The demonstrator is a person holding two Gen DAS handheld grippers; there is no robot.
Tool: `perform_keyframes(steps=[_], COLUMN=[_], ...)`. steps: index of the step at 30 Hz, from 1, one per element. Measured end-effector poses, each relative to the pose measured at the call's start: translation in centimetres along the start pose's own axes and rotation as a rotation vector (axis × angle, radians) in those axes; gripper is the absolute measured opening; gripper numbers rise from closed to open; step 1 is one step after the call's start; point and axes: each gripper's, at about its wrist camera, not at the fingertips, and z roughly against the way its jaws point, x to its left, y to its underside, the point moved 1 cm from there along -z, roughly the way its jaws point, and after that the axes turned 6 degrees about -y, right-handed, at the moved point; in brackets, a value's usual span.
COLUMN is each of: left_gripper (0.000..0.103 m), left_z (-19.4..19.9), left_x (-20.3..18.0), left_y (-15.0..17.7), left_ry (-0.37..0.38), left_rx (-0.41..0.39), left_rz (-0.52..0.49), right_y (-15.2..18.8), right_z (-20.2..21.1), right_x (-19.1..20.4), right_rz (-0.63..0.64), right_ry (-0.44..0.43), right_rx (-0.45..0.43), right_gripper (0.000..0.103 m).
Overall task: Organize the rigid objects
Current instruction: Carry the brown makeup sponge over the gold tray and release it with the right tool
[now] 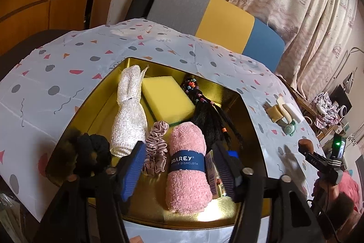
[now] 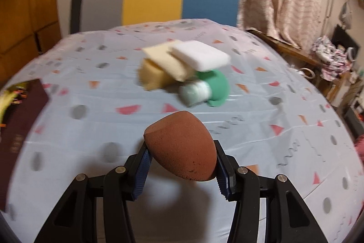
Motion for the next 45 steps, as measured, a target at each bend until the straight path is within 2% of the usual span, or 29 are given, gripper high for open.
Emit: perform_keyframes(steps=[7, 13, 19, 25, 34, 37, 40, 42, 43, 45], left_gripper=[0.068, 0.068, 0.068, 0.068, 0.068, 0.068, 0.068, 0.068, 0.068, 0.068], left_z=[1.0, 2.3, 2.8, 3.2, 3.3, 3.4, 3.3, 3.3, 3.3, 3.1], left_x=[0.2, 0.8, 1.4, 1.6, 2.0, 2.2, 2.4, 2.5, 2.5, 2.6], left_y=[0.7, 1.2, 1.8, 2.3, 2.5, 2.5, 2.4, 2.4, 2.5, 2.5], left_ry=[0.024, 0.037, 0.041, 0.049, 0.060, 0.060, 0.061, 0.060, 0.059, 0.063], left_rx=[-0.008, -0.033, -0.040, -0.043, -0.039, -0.040, -0.038, -0.041, -0.040, -0.036], left_rz=[0.003, -0.019, -0.016, -0.014, 0.005, 0.012, 0.020, 0.023, 0.025, 0.029], right_y=[-0.7, -0.9, -1.3, -2.6, -4.9, -5.3, -5.6, -5.7, -5.7, -5.7], right_z=[3.3, 5.5, 6.2, 3.9, -0.6, -2.5, -3.7, -3.4, -3.0, -2.0], right_x=[6.8, 14.5, 20.6, 23.8, 26.6, 27.4, 27.4, 27.0, 26.8, 26.4], right_rz=[0.000, 0.066, 0.141, 0.144, 0.153, 0.165, 0.150, 0.130, 0.127, 0.128], right_ry=[-0.195, -0.372, -0.484, -0.505, -0.443, -0.399, -0.374, -0.386, -0.381, -0.373], right_rx=[-0.031, -0.038, -0.028, 0.035, 0.070, 0.083, 0.093, 0.074, 0.061, 0.029], right_gripper=[0.052, 0.052, 0.052, 0.054, 0.056, 0.058, 0.061, 0.067, 0.074, 0.076])
